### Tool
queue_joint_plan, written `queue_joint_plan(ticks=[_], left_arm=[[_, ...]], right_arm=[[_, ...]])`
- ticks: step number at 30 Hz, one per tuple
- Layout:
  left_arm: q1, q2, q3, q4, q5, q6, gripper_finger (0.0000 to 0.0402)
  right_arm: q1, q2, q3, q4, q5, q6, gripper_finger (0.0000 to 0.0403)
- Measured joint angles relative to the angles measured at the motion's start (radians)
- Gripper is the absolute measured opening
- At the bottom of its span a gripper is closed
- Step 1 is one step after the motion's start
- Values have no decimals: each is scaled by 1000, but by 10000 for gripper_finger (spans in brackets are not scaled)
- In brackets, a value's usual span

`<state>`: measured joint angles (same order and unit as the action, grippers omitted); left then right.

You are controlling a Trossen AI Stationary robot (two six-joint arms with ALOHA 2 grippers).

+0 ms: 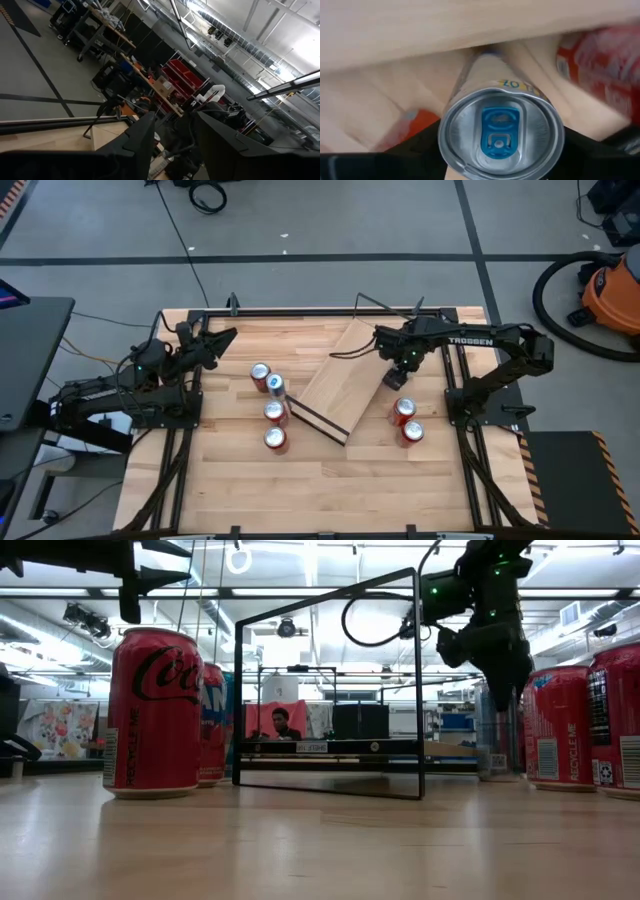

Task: Place canned beverage on shelf
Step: Put the right blue soda can on the shelf

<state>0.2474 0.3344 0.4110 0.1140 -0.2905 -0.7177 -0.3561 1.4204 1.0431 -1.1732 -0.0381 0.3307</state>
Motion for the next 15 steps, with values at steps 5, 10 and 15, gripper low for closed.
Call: queue_joint_plan(ticks=[5, 10, 15], left_arm=[[0, 0, 0, -1, 0, 0, 151], [0, 0, 0, -1, 0, 0, 151], [0, 0, 0, -1, 0, 0, 151]], right_arm=[[1, 0, 0, -12, -2, -238, 244], [17, 0, 1, -28, 35, -535, 254], [32, 0, 2, -27, 58, -738, 257]])
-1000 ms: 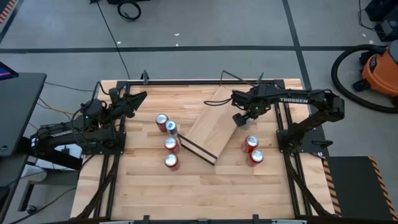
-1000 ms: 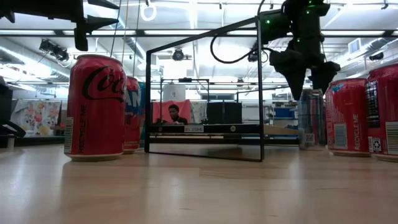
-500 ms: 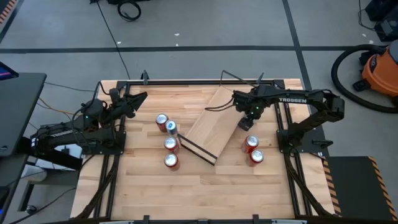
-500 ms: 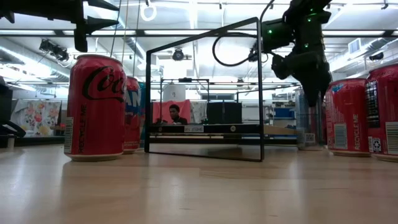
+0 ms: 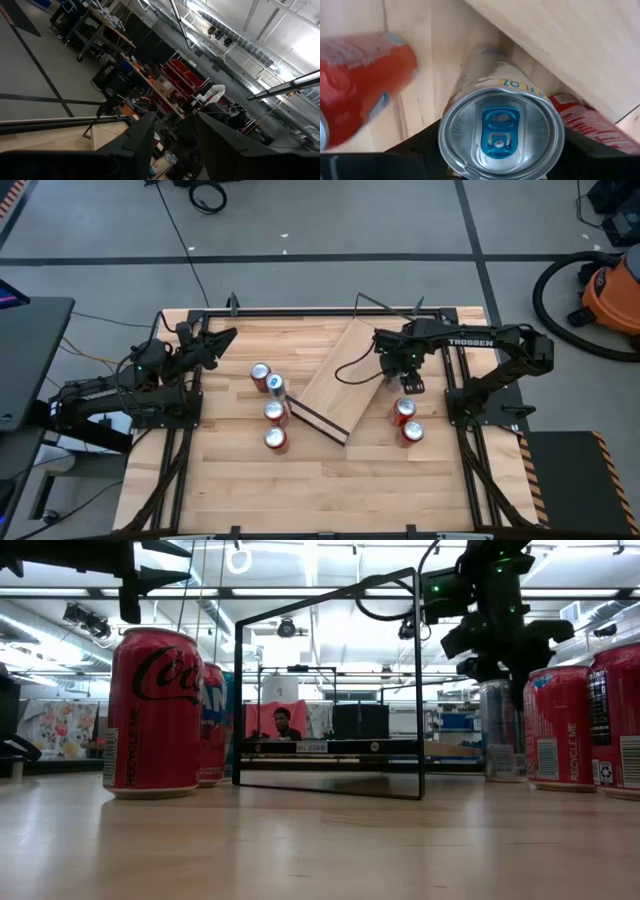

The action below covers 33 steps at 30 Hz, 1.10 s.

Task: Place canned beverage on shelf
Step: Put the right blue soda can on the shelf

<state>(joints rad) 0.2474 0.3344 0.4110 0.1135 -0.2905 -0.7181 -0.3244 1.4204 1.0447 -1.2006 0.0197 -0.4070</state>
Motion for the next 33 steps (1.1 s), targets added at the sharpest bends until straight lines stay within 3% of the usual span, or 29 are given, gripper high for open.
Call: queue_joint_plan(ticks=[7, 11, 17, 26, 33], left_arm=[[0, 0, 0, 0, 0, 0, 151], [0, 0, 0, 0, 0, 0, 151], [0, 0, 0, -7, 0, -1, 151], [0, 0, 0, -12, 0, -5, 151], [0, 0, 0, -11, 0, -14, 151]], right_arm=[[8, 0, 1, -34, 36, 33, 298], [-1, 0, 2, -63, 25, 155, 340], [-24, 0, 2, -74, -75, 430, 395], [-39, 0, 2, 30, -99, 768, 393], [-43, -1, -2, 105, -61, 848, 389]])
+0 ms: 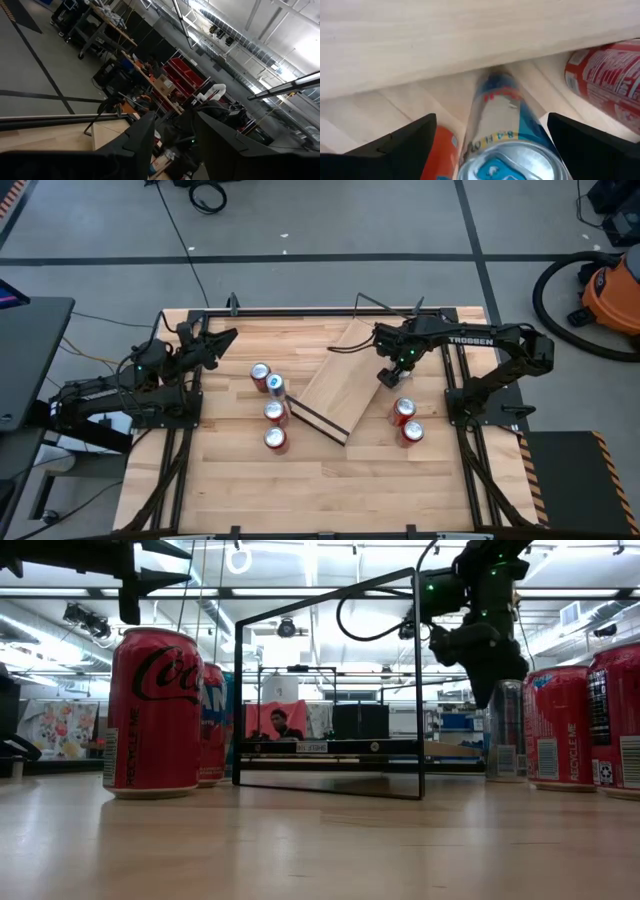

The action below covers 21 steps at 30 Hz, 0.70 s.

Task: Place canned beverage on shelf
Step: Put the right blue soda can on the shelf

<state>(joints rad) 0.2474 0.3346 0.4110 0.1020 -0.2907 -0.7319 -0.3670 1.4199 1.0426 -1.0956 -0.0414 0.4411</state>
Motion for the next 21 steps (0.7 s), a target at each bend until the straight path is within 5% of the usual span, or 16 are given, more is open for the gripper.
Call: queue_joint_plan(ticks=[21], left_arm=[[0, 0, 0, -2, 0, 1, 151]], right_arm=[[-49, 0, -77, 23, -106, -48, 250]])
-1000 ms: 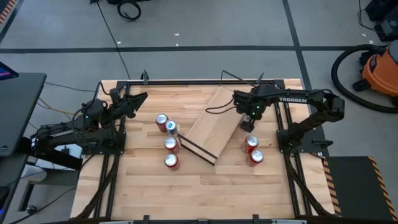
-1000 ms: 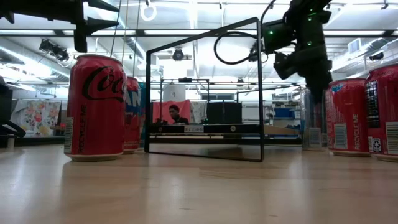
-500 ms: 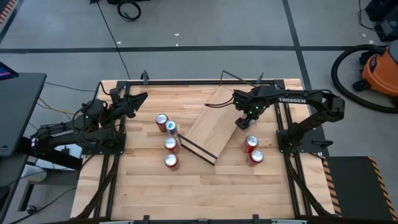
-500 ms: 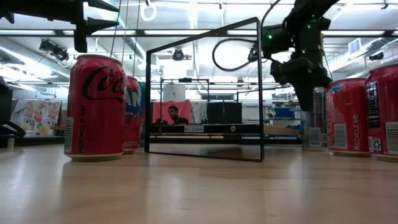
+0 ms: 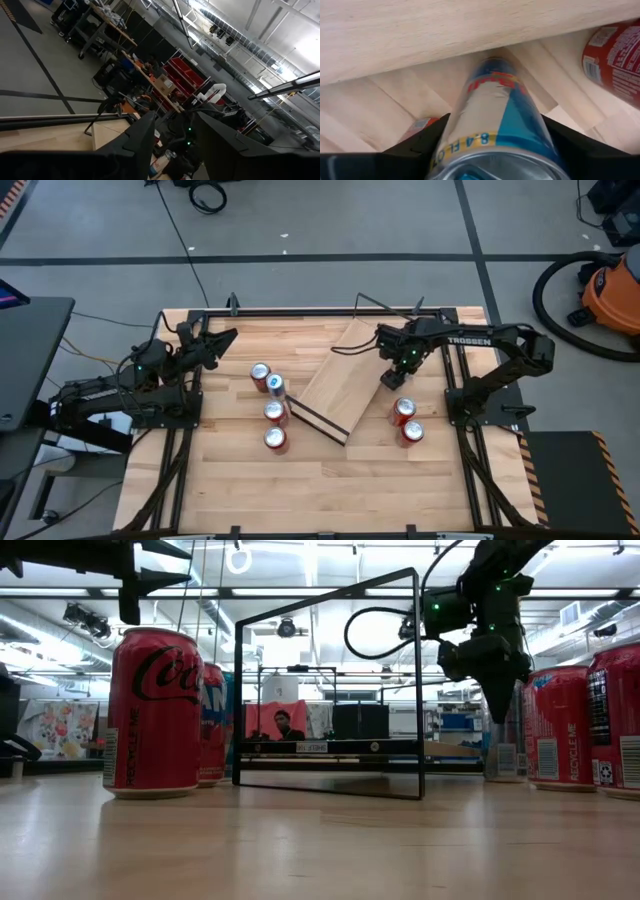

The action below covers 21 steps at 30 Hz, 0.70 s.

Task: Place canned beverage on shelf
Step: Put the right blue soda can on the shelf

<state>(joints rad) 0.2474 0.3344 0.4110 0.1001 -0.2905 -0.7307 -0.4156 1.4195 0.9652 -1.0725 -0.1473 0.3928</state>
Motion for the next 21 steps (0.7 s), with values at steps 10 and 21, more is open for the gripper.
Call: queue_joint_plan(ticks=[10, 21], left_arm=[[0, 0, 0, -2, 0, 1, 151], [0, 0, 0, -1, 0, 2, 151]], right_arm=[[-11, 1, 219, -165, 26, -418, 266], [35, 1, 305, -170, 153, -752, 267]])
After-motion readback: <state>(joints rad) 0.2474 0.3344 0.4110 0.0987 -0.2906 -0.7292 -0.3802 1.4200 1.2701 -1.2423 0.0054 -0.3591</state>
